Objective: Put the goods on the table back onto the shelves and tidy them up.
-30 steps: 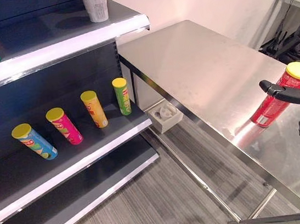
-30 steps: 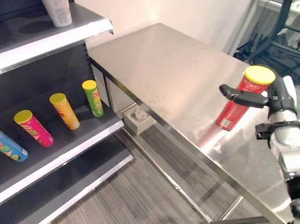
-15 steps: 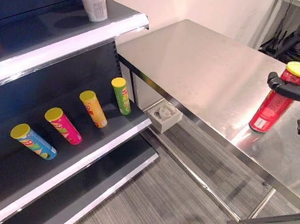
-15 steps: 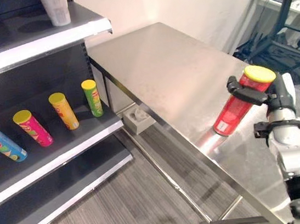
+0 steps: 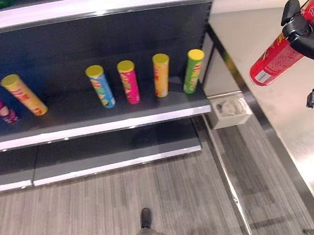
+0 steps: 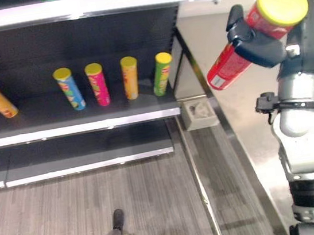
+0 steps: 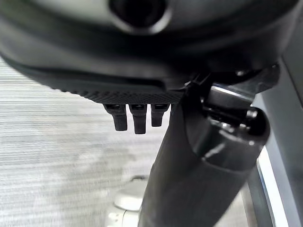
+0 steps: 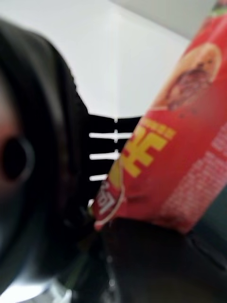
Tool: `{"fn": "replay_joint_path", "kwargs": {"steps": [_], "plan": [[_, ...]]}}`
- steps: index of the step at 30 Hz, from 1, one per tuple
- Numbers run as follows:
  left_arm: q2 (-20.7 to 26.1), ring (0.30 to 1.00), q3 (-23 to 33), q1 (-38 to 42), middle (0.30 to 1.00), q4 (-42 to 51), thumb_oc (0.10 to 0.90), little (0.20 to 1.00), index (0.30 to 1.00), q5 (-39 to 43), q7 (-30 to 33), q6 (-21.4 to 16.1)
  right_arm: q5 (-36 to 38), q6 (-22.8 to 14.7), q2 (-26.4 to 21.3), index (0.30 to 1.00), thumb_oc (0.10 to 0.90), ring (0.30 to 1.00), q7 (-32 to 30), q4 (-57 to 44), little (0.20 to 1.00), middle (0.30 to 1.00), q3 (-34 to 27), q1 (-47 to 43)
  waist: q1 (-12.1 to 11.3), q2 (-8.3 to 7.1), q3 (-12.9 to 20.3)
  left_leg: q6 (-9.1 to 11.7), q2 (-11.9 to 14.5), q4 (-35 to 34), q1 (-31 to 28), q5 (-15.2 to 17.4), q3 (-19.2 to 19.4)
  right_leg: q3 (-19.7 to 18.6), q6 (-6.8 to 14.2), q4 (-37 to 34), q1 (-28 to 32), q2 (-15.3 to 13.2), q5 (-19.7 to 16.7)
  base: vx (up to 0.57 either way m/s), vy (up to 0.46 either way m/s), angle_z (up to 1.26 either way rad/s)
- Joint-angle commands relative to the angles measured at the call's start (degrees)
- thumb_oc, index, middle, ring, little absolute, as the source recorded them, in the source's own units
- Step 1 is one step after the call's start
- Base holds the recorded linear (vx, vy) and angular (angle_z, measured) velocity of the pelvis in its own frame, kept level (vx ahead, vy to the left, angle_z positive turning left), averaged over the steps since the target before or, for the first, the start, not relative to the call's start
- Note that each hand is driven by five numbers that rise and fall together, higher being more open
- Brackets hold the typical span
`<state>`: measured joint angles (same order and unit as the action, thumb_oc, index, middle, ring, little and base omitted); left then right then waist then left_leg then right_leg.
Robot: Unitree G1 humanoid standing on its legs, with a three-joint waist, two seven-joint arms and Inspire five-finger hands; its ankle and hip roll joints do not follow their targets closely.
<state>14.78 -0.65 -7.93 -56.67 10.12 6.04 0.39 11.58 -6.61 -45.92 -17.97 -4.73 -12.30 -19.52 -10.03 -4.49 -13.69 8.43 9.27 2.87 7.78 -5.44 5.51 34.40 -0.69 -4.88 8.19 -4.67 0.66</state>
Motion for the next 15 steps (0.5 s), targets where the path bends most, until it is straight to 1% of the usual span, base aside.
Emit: {"fn": "replay_joint_path", "kwargs": {"steps": [1, 2, 3, 4, 5, 6, 7, 8, 9, 10, 11, 12, 13, 14, 15], "plan": [[2.29, 0.900, -2.63, 3.23, 0.900, 0.24, 0.800, 0.900, 0.900, 0.15, 1.35, -2.30, -0.70, -4.01, -4.62, 0.300, 0.400, 0.300, -2.76, -4.27, 0.300, 0.300, -5.04, -3.11, 3.42, 1.08, 5.38, 1.59, 3.66, 1.07, -5.04, 5.30, -4.62, -4.12, 8.41, 0.63, -3.00, -6.63, -1.12, -0.10, 0.377, 0.84], [2.21, 0.900, -3.00, 2.77, 0.900, 0.07, 0.800, 0.900, 0.900, -0.21, 1.11, -2.28, -0.69, -3.37, -4.33, 0.300, 0.400, 0.300, -2.25, -4.30, 0.300, 0.300, -5.01, -2.83, 4.11, 2.03, 5.89, 2.26, 3.86, 1.12, -6.76, 6.08, -4.73, -3.39, 9.22, 0.91, -3.34, -8.18, -2.26, -0.07, 0.515, 0.87], [1.82, 0.900, -3.14, 2.19, 0.900, -0.10, 0.800, 0.900, 0.900, -0.63, 0.76, -2.11, -0.96, -2.65, -3.69, 0.300, 0.400, 0.300, -1.69, -4.50, 0.300, 0.300, -4.94, -2.28, 4.80, 3.67, 7.27, 1.61, 2.94, -2.38, -8.56, 6.48, -2.81, -2.73, 10.23, 1.00, -3.49, -9.27, -3.32, -0.04, 0.565, 0.55], [1.95, 0.900, -3.21, 2.28, 0.900, -0.37, 0.800, 0.900, 0.900, -1.10, 0.91, -2.07, -1.27, -2.60, -2.87, 0.300, 0.400, 0.300, -1.90, -4.83, 0.300, 0.300, -5.07, -1.94, 4.64, 3.94, 7.62, 1.10, 1.77, -4.00, -8.99, 6.66, -2.42, -2.87, 11.01, 1.22, -4.23, -10.51, -4.39, -0.03, 0.499, 0.45], [2.29, 0.900, -3.41, 2.40, 0.900, 0.13, 0.800, 0.900, 0.900, -1.49, 0.96, -2.02, -1.70, -2.43, -2.36, 0.300, 0.400, 0.300, -1.94, -5.19, 0.300, 0.300, -5.14, -1.80, 4.58, 4.19, 7.59, 0.33, 0.40, -4.86, -8.99, 7.17, -2.54, -2.61, 11.78, 1.83, -4.90, -12.42, -5.79, -0.04, 0.636, 0.31], [3.40, 0.900, -3.16, 2.62, 0.900, 0.53, 0.800, 0.900, 0.900, -2.67, 0.83, -1.98, -2.78, -1.71, -1.18, 0.300, 0.400, 0.300, -1.72, -5.24, 0.300, 0.300, -4.22, -1.99, 4.32, 3.96, 8.08, -2.09, -4.33, -6.82, -9.55, 8.39, -1.95, -2.84, 13.12, 3.45, -5.63, -16.77, -7.06, -0.04, 0.504, 0.15], [3.42, 0.900, -3.12, 2.60, 0.900, 0.52, 0.800, 0.900, 0.900, -2.68, 0.82, -1.99, -2.81, -1.69, -1.13, 0.300, 0.400, 0.300, -1.73, -5.26, 0.300, 0.300, -4.19, -2.02, 4.31, 3.83, 8.09, -2.18, -4.50, -6.90, -9.60, 8.34, -1.89, -2.94, 13.21, 3.58, -5.73, -16.98, -7.04, -0.01, 0.531, 0.05], [4.29, 0.900, -2.90, 2.75, 0.900, 0.03, 0.800, 0.900, 0.900, -3.58, 1.11, -1.80, -3.48, -1.51, -0.34, 0.300, 0.400, 0.300, -1.97, -5.71, 0.300, 0.300, -3.80, -2.10, 4.63, 3.70, 7.65, -3.09, -6.24, -7.34, -9.68, 8.66, -2.23, -4.67, 13.43, 6.27, -7.03, -18.72, -8.03, -0.01, 0.226, 0.31], [4.74, 0.900, -2.76, 3.08, 0.900, -0.27, 0.800, 0.900, 0.900, -3.95, 1.35, -1.75, -3.66, -1.29, -0.06, 0.300, 0.400, 0.300, -1.85, -6.19, 0.300, 0.300, -3.77, -1.90, 5.22, 3.66, 7.27, -3.46, -6.52, -7.41, -9.63, 8.47, -2.54, -7.32, 13.20, 7.70, -8.31, -18.48, -7.75, -0.02, 0.288, 0.44], [5.17, 0.900, -2.61, 3.44, 0.900, -0.47, 0.800, 0.900, 0.900, -4.07, 1.47, -1.80, -3.49, -1.35, 0.28, 0.300, 0.400, 0.300, -1.71, -6.58, 0.300, 0.300, -3.93, -1.76, 6.08, 3.79, 6.99, -3.89, -6.77, -7.40, -9.43, 8.12, -2.81, -11.82, 12.54, 9.47, -9.82, -16.75, -6.36, -0.05, 0.206, 0.48], [5.66, 0.900, -2.00, 3.75, 0.900, -0.04, 0.800, 0.900, 0.900, -3.45, 1.50, -1.91, -3.26, -1.59, 0.22, 0.300, 0.400, 0.300, -1.32, -6.82, 0.300, 0.300, -3.64, -1.88, 6.52, 4.01, 6.56, -4.69, -7.22, -7.19, -9.08, 7.57, -2.96, -18.31, 11.43, 12.39, -11.47, -12.68, -2.69, -0.05, 0.161, 0.25], [5.67, 0.900, -1.99, 3.81, 0.900, -0.03, 0.800, 0.900, 0.900, -3.45, 1.50, -1.91, -3.26, -1.60, 0.20, 0.300, 0.400, 0.300, -1.31, -6.81, 0.300, 0.300, -3.67, -1.93, 6.38, 3.94, 6.67, -4.74, -7.29, -7.26, -8.82, 7.28, -2.80, -18.52, 11.35, 12.46, -11.90, -12.74, -2.90, -0.03, 0.132, 0.29], [5.77, 0.900, -1.61, 3.69, 0.900, -0.32, 0.800, 0.900, 0.900, -2.98, 1.40, -1.91, -2.71, -2.06, 0.32, 0.300, 0.400, 0.300, -0.79, -7.42, 0.300, 0.300, -3.89, -1.64, 6.61, 4.11, 6.22, -5.59, -7.86, -6.99, -8.79, 7.05, -3.96, -21.71, 10.08, 16.10, -12.01, -8.41, 1.15, -0.01, 0.038, 0.27], [5.63, 0.900, -1.52, 3.73, 0.900, -0.50, 0.800, 0.900, 0.900, -2.63, 1.40, -1.90, -2.70, -2.34, 0.27, 0.300, 0.400, 0.300, -0.57, -7.56, 0.300, 0.300, -3.78, -1.45, 6.54, 3.84, 6.11, -5.92, -8.29, -6.76, -8.54, 6.84, -4.65, -22.78, 9.33, 16.78, -12.03, -5.95, 2.69, 0.02, -0.008, 0.44], [5.19, 0.900, -1.43, 3.53, 0.900, -0.09, 0.800, 0.900, 0.900, -1.82, 1.27, -1.95, -3.04, -2.36, -0.38, 0.300, 0.400, 0.300, -0.42, -7.75, 0.300, 0.300, -3.64, -1.23, 6.46, 2.70, 5.91, -5.94, -9.18, -6.01, -8.04, 6.84, -5.76, -24.22, 7.36, 13.21, -11.17, -2.22, 3.48, 0.06, -0.126, 0.39]]}}
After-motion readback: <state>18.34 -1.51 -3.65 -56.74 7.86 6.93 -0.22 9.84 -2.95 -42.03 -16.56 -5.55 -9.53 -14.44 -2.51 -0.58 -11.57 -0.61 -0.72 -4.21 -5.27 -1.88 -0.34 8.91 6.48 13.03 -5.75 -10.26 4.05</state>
